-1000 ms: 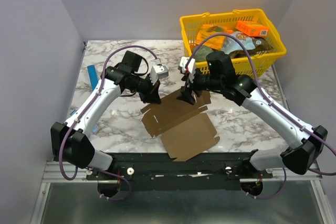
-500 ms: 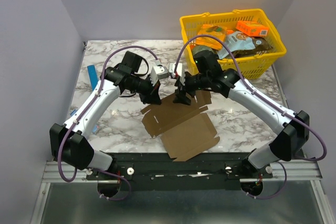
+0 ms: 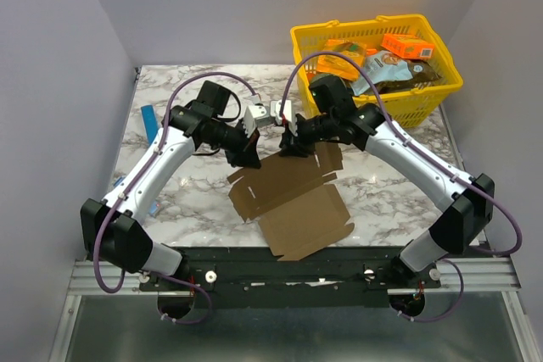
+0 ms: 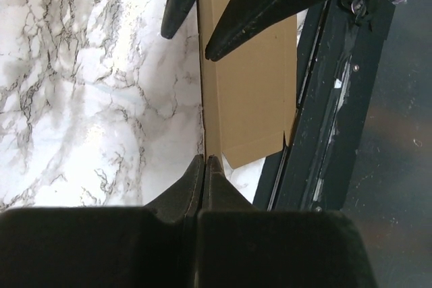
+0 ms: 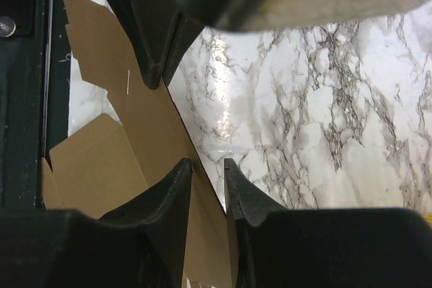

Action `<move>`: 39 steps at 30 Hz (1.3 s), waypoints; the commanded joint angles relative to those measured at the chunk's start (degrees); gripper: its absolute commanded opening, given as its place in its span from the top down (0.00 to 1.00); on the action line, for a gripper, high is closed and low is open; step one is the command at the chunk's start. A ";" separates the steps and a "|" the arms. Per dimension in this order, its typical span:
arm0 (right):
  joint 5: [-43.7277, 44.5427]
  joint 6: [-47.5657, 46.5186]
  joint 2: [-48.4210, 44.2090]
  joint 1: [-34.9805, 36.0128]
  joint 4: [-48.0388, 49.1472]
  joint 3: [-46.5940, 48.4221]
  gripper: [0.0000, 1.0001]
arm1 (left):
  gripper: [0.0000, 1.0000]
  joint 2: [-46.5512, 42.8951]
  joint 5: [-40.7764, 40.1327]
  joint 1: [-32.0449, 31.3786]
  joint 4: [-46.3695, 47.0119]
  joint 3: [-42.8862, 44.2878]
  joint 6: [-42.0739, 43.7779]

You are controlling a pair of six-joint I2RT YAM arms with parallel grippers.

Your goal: Fold the paper box

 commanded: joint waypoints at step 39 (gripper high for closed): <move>17.80 16.06 -12.07 -2.41 14.52 -19.34 0.99 | 0.01 -9.27 -34.21 4.18 35.57 -0.22 -18.81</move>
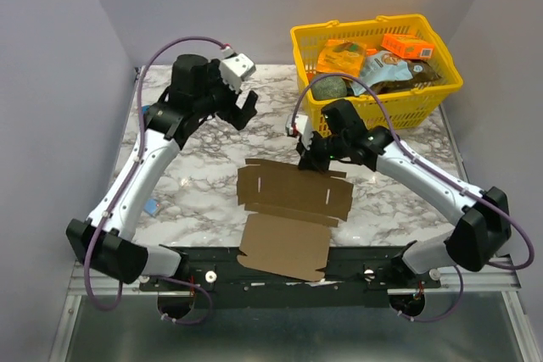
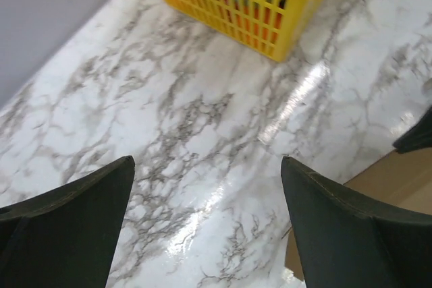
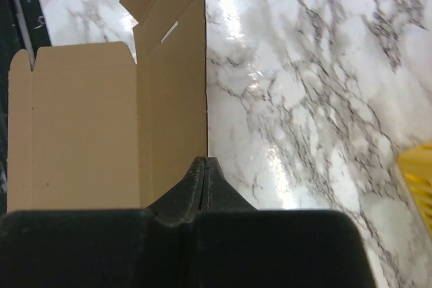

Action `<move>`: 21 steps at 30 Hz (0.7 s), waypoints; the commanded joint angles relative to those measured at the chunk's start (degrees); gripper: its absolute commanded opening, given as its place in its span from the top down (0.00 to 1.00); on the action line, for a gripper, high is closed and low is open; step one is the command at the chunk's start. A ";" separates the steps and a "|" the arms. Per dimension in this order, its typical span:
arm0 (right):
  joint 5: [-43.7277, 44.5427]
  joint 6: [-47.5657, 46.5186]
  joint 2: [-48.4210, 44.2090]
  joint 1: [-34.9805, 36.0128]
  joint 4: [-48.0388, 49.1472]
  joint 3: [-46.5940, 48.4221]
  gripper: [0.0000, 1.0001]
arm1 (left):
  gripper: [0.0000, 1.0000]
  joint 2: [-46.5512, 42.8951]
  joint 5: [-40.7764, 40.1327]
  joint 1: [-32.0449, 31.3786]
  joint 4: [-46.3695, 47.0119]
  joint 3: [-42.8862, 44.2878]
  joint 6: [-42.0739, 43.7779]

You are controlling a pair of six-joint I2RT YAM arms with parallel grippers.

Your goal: Fold the paper box

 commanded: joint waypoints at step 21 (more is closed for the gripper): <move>17.63 11.18 -12.29 -0.23 21.89 -14.12 0.99 | 0.01 -19.98 -3.33 3.38 53.89 -52.13 -22.64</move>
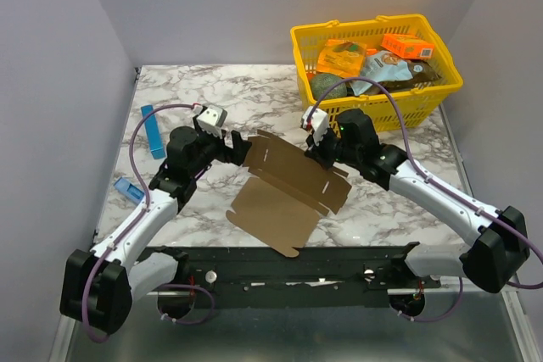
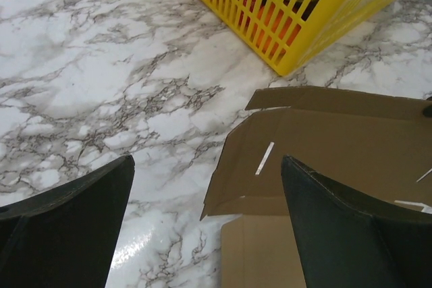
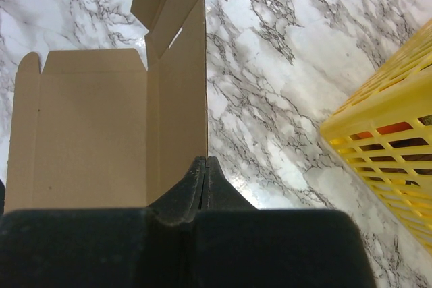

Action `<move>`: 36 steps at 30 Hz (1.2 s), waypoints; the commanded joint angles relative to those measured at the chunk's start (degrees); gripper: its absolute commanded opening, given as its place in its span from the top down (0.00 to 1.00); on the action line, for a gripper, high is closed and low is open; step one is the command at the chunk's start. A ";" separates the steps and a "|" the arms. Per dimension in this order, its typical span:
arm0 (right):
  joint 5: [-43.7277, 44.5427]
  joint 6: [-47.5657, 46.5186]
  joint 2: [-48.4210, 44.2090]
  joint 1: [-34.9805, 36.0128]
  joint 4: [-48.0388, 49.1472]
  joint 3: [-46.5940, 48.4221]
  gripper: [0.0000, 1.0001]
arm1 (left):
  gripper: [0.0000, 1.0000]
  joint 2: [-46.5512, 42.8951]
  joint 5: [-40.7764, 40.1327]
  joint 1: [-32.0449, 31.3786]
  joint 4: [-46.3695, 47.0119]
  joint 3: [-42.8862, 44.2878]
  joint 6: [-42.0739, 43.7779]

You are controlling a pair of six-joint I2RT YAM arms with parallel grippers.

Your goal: Fold the paper box

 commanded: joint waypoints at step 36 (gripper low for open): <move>-0.76 0.16 -0.28 -0.16 2.35 -1.12 0.94 | 0.82 16.84 12.59 1.18 13.08 1.43 2.29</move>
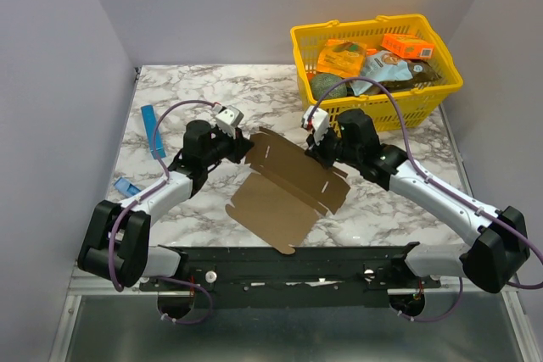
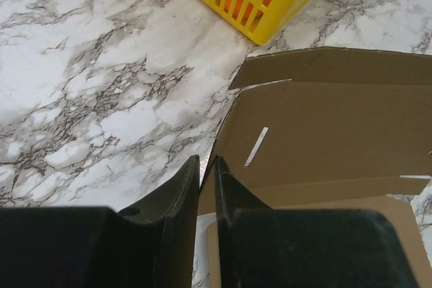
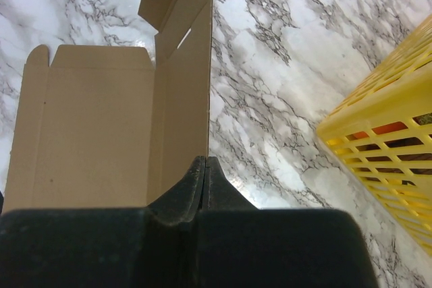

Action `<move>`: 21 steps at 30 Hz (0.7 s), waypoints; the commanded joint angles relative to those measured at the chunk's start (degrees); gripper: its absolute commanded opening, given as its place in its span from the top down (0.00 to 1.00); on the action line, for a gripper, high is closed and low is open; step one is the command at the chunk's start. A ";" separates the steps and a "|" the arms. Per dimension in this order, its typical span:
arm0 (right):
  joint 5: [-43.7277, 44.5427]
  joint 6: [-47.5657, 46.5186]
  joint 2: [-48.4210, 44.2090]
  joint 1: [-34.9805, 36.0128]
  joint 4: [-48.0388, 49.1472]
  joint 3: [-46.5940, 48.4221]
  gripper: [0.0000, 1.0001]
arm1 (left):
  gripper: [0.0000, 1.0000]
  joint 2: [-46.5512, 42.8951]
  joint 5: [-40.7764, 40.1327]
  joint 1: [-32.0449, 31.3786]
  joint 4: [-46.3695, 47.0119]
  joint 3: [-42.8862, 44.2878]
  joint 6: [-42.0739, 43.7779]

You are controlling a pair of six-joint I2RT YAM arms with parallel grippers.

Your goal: Fold the paper box

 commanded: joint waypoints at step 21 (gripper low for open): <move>1.32 -0.67 3.56 -0.16 2.06 0.36 0.99 | 0.96 0.59 0.61 -0.20 2.22 0.60 -1.64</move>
